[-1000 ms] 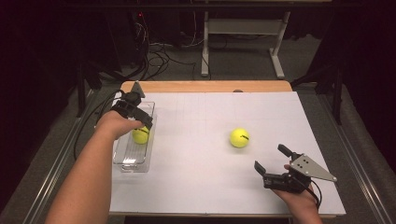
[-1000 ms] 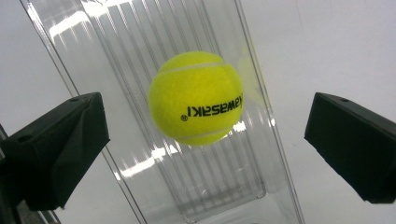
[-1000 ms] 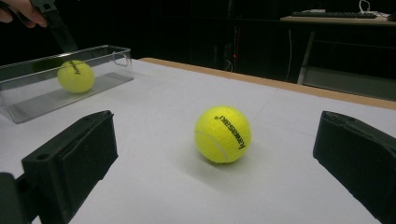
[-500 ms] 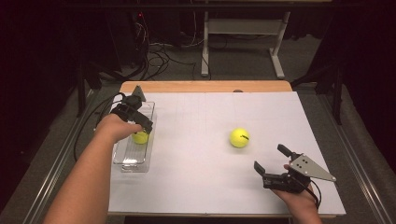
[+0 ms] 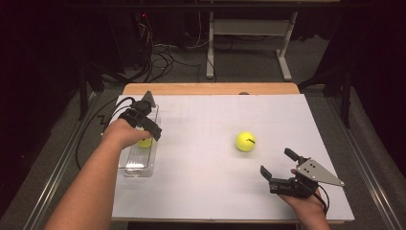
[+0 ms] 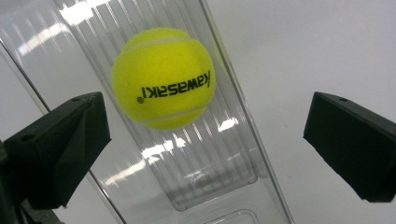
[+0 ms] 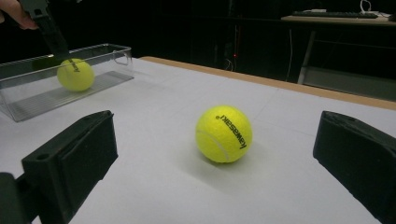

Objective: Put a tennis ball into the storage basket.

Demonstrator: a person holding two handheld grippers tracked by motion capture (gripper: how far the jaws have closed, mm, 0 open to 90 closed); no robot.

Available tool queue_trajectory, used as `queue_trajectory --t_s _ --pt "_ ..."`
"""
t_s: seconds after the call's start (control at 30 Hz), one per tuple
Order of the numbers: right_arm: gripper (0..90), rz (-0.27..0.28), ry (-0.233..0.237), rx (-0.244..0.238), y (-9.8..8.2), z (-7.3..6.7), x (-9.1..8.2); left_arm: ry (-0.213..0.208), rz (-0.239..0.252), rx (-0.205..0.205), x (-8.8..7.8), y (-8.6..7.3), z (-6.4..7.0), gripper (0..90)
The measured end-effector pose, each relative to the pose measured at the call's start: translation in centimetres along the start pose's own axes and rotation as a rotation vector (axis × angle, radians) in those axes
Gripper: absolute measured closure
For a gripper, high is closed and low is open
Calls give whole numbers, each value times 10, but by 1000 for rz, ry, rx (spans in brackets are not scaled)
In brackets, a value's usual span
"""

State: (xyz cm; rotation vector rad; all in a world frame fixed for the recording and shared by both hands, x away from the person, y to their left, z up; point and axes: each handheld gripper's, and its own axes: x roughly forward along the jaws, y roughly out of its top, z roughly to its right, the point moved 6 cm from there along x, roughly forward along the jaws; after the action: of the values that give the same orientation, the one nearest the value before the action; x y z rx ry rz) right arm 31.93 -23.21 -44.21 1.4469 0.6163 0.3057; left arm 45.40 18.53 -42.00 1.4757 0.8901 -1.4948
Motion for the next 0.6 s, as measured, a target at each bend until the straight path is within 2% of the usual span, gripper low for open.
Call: queue_trajectory --t_s 0.27,0.43,0.47,0.6 --pt "2 -1 0 0 0 0 0 -20 16 31 -1 -1 19 13" --pt "2 0 2 1 0 -1 0 -8 7 47 0 -2 30 14" --pt "2 0 2 0 0 -1 0 5 0 58 1 -3 33 15" --pt "2 0 2 1 0 -1 0 12 -11 106 4 -5 49 21"
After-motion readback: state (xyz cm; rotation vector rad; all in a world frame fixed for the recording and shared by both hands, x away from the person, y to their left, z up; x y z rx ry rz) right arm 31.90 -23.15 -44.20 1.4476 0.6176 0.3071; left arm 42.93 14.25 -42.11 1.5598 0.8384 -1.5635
